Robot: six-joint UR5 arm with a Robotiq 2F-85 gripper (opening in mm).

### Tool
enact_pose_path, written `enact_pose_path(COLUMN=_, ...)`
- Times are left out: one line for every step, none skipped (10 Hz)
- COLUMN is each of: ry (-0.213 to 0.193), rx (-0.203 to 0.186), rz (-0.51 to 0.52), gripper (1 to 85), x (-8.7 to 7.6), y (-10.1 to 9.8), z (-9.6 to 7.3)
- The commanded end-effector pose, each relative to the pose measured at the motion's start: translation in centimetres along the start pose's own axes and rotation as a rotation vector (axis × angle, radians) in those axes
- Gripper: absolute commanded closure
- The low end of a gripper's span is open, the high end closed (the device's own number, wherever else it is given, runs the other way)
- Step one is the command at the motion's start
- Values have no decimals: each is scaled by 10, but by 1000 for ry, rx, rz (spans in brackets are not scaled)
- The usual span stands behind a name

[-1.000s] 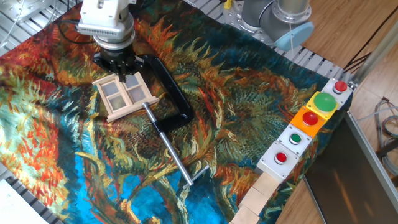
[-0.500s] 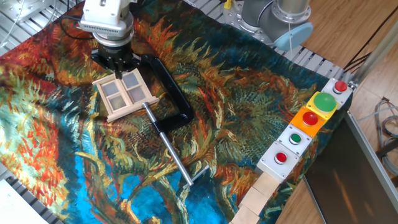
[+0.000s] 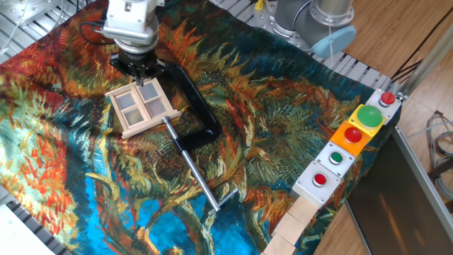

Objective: Open a sliding window

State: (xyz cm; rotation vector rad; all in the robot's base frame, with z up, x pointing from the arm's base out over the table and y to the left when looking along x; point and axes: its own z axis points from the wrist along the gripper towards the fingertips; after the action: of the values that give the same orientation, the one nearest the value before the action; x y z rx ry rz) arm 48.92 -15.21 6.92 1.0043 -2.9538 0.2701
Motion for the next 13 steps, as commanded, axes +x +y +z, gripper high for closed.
enact_pose_path(ry=-21, rx=-46, rz=-32, gripper=727, x=-2, y=13, z=0)
enact_pose_path(ry=-34, rx=-59, rz=-43, gripper=727, x=-5, y=17, z=0)
enact_pose_path(ry=-43, rx=-50, rz=-70, gripper=727, x=-8, y=15, z=1)
enact_pose_path(ry=-33, rx=-27, rz=-119, gripper=727, x=-8, y=8, z=6)
enact_pose_path(ry=-32, rx=-39, rz=-140, gripper=727, x=-10, y=10, z=10)
enact_pose_path(ry=-29, rx=-28, rz=-176, gripper=727, x=-10, y=4, z=16)
enact_pose_path(ry=-37, rx=-29, rz=-202, gripper=717, x=-9, y=2, z=25)
enact_pose_path(ry=-36, rx=-17, rz=-222, gripper=717, x=-9, y=-1, z=25)
enact_pose_path(ry=-25, rx=-25, rz=-228, gripper=713, x=-6, y=1, z=25)
enact_pose_path(ry=-12, rx=-27, rz=-250, gripper=713, x=-2, y=1, z=25)
enact_pose_path(ry=-3, rx=-23, rz=-274, gripper=713, x=0, y=0, z=25)
enact_pose_path(ry=-11, rx=-30, rz=-270, gripper=713, x=-4, y=2, z=28)
enact_pose_path(ry=-21, rx=-33, rz=-267, gripper=713, x=-11, y=3, z=33)
